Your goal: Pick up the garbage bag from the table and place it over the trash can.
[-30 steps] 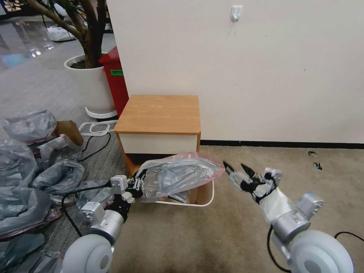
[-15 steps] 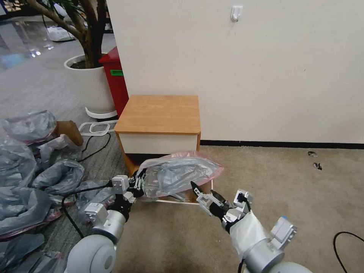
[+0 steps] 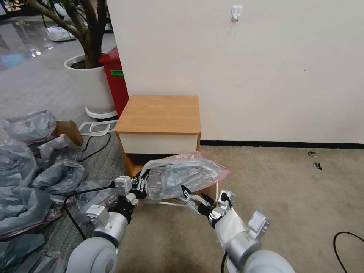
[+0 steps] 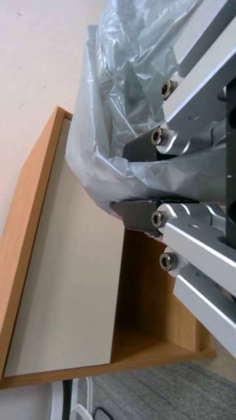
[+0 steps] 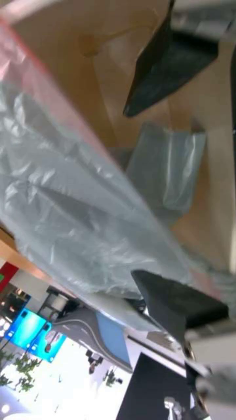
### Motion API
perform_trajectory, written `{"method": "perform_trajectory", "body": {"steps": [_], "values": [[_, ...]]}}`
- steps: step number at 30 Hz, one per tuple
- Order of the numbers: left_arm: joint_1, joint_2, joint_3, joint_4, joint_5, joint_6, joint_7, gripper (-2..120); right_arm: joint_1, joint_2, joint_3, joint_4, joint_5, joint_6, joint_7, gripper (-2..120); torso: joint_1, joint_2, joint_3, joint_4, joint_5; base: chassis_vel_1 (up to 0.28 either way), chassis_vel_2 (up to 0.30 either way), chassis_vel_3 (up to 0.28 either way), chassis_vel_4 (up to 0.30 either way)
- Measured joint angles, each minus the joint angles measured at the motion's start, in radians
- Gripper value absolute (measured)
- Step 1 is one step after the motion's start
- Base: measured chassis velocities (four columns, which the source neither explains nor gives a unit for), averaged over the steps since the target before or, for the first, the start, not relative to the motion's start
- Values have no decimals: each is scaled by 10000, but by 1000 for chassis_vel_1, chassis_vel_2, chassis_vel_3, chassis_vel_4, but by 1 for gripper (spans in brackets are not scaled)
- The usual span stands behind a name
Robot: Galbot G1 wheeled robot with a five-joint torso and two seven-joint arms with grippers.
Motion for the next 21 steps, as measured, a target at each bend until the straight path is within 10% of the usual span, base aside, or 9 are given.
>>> {"method": "perform_trajectory", "body": {"steps": [21], "values": [[-56, -4, -57, 93, -52, 23, -23, 9, 215, 67, -41, -261, -74, 242, -456, 10, 0, 1, 0, 0, 0, 0, 0, 0, 0]]}}
